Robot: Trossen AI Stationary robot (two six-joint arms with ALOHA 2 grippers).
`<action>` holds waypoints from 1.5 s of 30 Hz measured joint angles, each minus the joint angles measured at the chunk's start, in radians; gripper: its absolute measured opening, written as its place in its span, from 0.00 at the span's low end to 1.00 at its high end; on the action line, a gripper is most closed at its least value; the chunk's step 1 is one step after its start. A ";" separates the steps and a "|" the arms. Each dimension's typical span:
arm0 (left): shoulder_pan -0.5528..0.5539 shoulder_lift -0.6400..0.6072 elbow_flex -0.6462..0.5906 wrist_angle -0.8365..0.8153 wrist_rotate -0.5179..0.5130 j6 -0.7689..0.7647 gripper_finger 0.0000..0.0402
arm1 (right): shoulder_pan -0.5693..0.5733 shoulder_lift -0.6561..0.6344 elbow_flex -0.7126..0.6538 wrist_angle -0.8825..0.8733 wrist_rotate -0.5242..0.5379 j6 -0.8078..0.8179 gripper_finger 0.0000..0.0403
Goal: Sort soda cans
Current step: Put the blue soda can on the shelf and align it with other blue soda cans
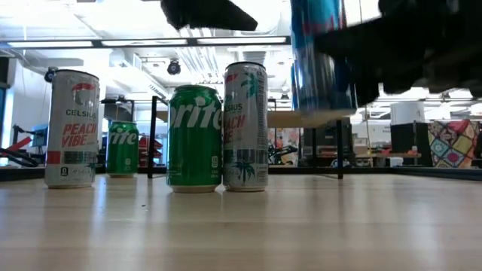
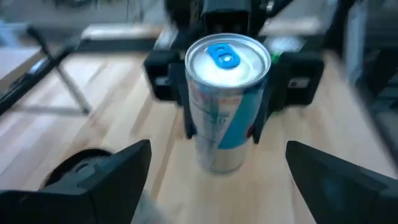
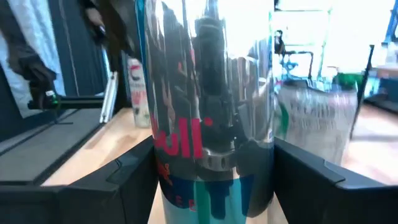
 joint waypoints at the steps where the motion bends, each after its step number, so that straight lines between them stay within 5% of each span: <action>1: 0.003 -0.004 -0.057 0.110 -0.002 0.027 0.89 | -0.001 -0.016 0.001 0.003 -0.001 -0.022 0.64; 6: 0.017 0.001 -0.217 0.465 -0.003 0.157 0.89 | -0.020 -0.108 0.010 0.004 -0.044 -0.095 0.64; 10: 0.029 0.017 -0.245 0.556 -0.003 0.262 0.89 | -0.065 -0.164 0.023 0.001 -0.147 -0.101 0.64; 18: 0.090 0.065 -0.194 0.592 0.128 0.276 0.89 | -0.162 -0.169 0.090 -0.018 -0.288 -0.092 0.64; 24: 0.121 0.070 -0.183 0.586 0.136 0.271 0.86 | -0.177 -0.167 0.106 -0.058 -0.344 -0.074 0.64; 37: 0.130 0.070 -0.183 0.575 0.153 0.260 0.54 | -0.178 -0.169 0.103 -0.076 -0.335 -0.075 0.64; 45: 0.135 0.069 -0.184 0.524 0.151 0.234 0.63 | -0.183 -0.224 0.102 -0.179 -0.300 -0.050 0.72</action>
